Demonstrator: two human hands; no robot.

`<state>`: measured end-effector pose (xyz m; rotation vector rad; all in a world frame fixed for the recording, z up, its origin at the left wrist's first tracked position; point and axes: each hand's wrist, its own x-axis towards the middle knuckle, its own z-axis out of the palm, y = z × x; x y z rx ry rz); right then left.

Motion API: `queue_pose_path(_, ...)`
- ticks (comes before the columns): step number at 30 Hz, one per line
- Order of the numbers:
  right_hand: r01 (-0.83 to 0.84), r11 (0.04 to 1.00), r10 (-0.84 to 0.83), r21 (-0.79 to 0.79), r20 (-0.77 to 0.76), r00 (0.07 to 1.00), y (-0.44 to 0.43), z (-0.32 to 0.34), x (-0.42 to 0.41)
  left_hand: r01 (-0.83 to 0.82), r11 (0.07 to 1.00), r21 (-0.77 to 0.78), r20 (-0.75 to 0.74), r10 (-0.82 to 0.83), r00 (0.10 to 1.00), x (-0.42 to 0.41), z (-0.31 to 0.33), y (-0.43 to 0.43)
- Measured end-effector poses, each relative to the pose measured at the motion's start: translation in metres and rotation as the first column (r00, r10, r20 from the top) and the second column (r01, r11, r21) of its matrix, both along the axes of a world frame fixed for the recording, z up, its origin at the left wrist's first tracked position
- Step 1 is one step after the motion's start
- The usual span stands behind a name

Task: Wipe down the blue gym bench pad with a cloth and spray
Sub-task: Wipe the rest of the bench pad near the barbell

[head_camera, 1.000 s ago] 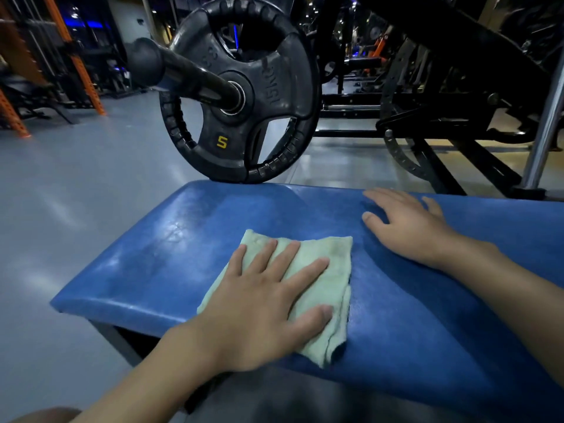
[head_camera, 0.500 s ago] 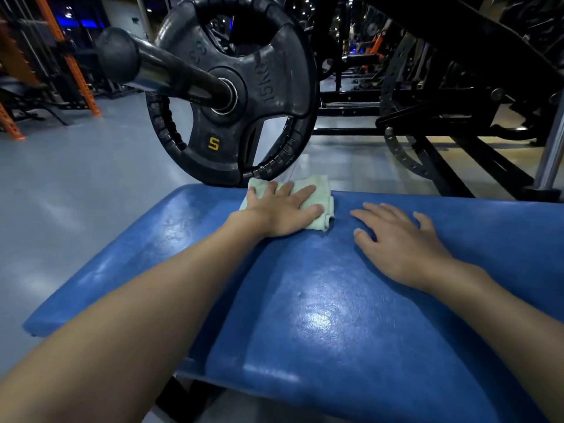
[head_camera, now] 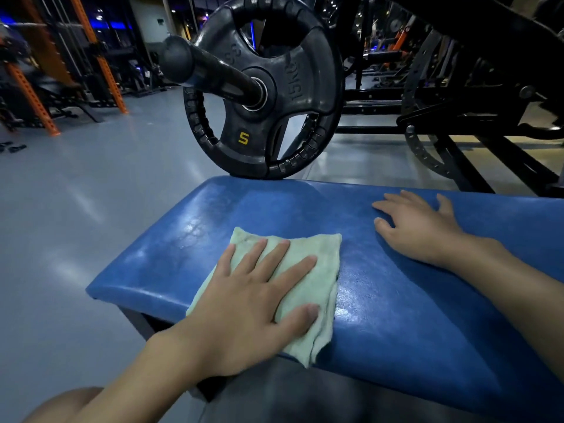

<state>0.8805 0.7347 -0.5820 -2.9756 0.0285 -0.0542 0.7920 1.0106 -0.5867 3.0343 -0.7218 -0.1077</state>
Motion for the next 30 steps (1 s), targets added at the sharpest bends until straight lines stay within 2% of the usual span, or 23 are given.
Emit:
queue_pose_path(2, -0.037, 0.997, 0.033, 0.071, 0.056, 0.998, 0.01, 0.003, 0.003, -0.004, 1.0, 0.002, 0.005, 0.004, 1.0, 0.007, 0.001, -0.002)
queue_pose_path(4, -0.08, 0.986, 0.075, 0.144, 0.039, 0.996, 0.022, 0.002, 0.006, -0.019, 1.0, 0.002, 0.005, 0.019, 1.0, 0.027, 0.002, -0.007)
queue_pose_path(7, -0.111, 0.99, 0.114, 0.089, -0.022, 0.993, 0.033, -0.01, 0.009, -0.068, 0.998, -0.001, -0.03, 0.068, 0.997, 0.075, 0.001, -0.017)
queue_pose_path(12, -0.097, 0.991, 0.096, 0.094, 0.024, 0.995, 0.03, -0.017, 0.011, -0.142, 0.99, -0.012, -0.029, 0.142, 0.989, 0.176, 0.001, -0.039)
queue_pose_path(16, -0.097, 0.99, 0.094, 0.101, 0.036, 0.995, 0.03, -0.019, 0.012, -0.158, 0.987, -0.021, -0.002, 0.158, 0.987, 0.205, 0.0, -0.044)
queue_pose_path(22, -0.09, 0.99, 0.088, 0.105, 0.027, 0.996, 0.03, -0.015, 0.008, -0.106, 0.994, -0.032, 0.006, 0.106, 0.994, 0.164, -0.004, -0.024)
queue_pose_path(26, -0.089, 0.991, 0.089, 0.101, 0.01, 0.996, 0.034, -0.011, 0.005, -0.051, 0.998, -0.02, 0.027, 0.052, 0.998, 0.088, -0.002, 0.008)
queue_pose_path(30, -0.09, 0.996, 0.09, 0.008, -0.056, 0.994, 0.039, -0.002, 0.004, -0.032, 0.999, -0.032, 0.053, 0.033, 0.998, 0.015, -0.003, 0.044)
